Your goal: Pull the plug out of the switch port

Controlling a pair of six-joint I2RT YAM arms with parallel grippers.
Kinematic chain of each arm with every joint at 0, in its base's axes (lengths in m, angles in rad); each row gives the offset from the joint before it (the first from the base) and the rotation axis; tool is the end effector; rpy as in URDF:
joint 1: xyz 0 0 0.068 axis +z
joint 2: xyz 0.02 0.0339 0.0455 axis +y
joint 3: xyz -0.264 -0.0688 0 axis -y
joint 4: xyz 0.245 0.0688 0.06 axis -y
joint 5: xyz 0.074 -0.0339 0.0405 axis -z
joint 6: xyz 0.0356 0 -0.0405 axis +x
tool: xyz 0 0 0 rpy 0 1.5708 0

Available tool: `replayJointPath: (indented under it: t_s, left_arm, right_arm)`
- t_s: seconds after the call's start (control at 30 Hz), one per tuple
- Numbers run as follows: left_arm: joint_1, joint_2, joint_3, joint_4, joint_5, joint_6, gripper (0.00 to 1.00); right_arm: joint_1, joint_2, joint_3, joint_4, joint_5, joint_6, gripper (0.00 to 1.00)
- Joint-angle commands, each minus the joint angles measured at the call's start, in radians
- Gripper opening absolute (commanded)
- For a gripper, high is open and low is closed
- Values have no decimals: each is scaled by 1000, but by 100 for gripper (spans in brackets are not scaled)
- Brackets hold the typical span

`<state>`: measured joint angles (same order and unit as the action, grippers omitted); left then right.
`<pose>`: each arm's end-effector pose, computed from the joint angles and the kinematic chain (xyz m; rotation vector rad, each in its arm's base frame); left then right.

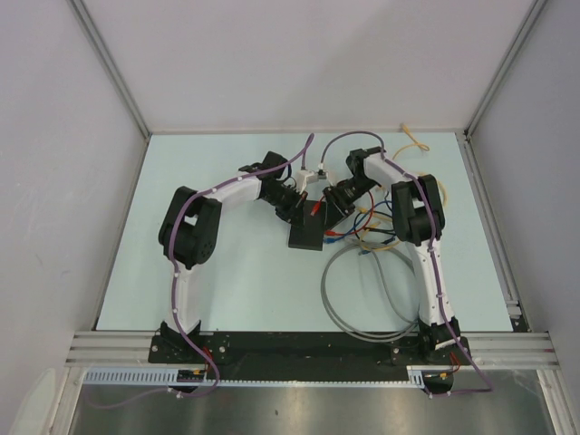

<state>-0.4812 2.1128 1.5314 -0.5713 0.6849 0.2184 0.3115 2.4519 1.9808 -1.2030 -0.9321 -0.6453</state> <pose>0.3753 -0.2214 0.1624 1.0949 2.4173 -1.0087 0.4285 0.1680 0.1290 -1.2034 2.4761 1.3887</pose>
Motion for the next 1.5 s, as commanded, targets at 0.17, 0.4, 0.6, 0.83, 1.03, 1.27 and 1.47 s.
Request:
replayJointPath:
  t_s: [0.17, 0.4, 0.6, 0.83, 1.03, 1.27, 1.47]
  left_arm:
    - [0, 56, -51, -68, -117, 45, 0]
    - [0, 58, -51, -70, -119, 49, 0]
    - [0, 58, -48, -70, -117, 52, 0]
    - [1, 62, -48, -70, -117, 52, 0]
    - [1, 64, -45, -70, -119, 52, 0]
    - [1, 64, -43, -67, -122, 52, 0]
    - [1, 65, -45, -68, -125, 52, 0]
  right_arm:
    - [11, 65, 10, -15, 21, -48, 41]
    - [11, 87, 33, 2, 26, -25, 39]
    - [0, 93, 44, -29, 9, -65, 39]
    - [-23, 99, 44, -47, 10, -85, 45]
    - [-17, 99, 41, -46, 16, -85, 40]
    - [-11, 110, 50, -38, 32, -57, 36]
    - [-9, 116, 53, 3, 58, 8, 40]
